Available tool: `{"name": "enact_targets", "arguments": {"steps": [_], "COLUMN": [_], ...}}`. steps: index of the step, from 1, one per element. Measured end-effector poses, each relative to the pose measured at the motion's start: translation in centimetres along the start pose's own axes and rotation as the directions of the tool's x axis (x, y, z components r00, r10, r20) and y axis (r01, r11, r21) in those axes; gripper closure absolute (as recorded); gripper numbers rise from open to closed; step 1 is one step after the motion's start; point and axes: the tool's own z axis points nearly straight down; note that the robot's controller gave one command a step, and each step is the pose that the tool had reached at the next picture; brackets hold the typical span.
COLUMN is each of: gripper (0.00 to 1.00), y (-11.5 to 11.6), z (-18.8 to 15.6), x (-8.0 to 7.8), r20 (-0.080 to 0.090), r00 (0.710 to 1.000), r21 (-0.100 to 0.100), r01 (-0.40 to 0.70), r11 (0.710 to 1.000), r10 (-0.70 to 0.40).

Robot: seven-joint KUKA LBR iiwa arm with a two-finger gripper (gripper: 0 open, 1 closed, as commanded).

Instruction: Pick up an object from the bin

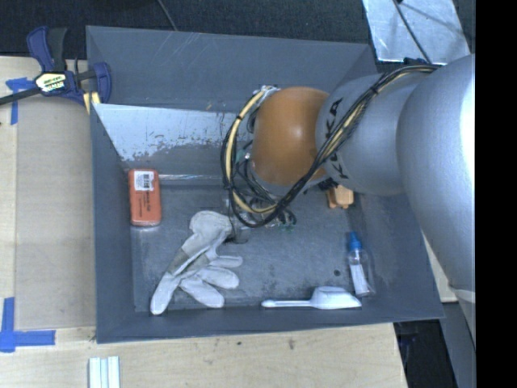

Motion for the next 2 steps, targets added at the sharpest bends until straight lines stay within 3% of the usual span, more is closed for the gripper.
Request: {"name": "enact_targets", "arguments": {"steps": [1, 2], "gripper": [1.0, 1.0], "y": [0.0, -0.1], "z": [0.0, -18.6], "x": [0.0, -1.1], "r20": [0.0, 0.012], "r00": [1.0, 0.999], "r21": [0.0, 0.002], "r01": [0.0, 0.053], "r11": [1.0, 0.999], "r10": [0.0, -0.053]}}
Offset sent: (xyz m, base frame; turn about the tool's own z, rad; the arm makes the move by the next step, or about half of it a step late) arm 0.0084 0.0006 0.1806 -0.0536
